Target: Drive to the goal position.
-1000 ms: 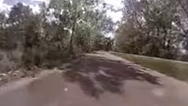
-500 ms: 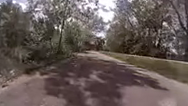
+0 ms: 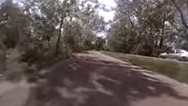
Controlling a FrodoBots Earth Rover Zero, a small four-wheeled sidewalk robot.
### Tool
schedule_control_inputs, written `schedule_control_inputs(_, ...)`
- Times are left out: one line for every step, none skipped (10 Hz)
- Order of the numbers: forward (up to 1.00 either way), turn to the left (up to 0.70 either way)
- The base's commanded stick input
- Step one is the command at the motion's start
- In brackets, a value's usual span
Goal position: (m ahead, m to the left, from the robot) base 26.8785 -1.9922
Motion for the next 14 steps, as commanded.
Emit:
schedule_control_inputs(1.0,0.0)
schedule_control_inputs(1.0,0.0)
schedule_control_inputs(1.0,0.0)
schedule_control_inputs(1.0,0.0)
schedule_control_inputs(1.0,0.0)
schedule_control_inputs(1.0,0.0)
schedule_control_inputs(1.0,0.0)
schedule_control_inputs(1.0,0.0)
schedule_control_inputs(1.0,0.0)
schedule_control_inputs(1.0,0.0)
schedule_control_inputs(1.0,0.0)
schedule_control_inputs(1.0,0.0)
schedule_control_inputs(1.0,0.0)
schedule_control_inputs(1.0,0.0)
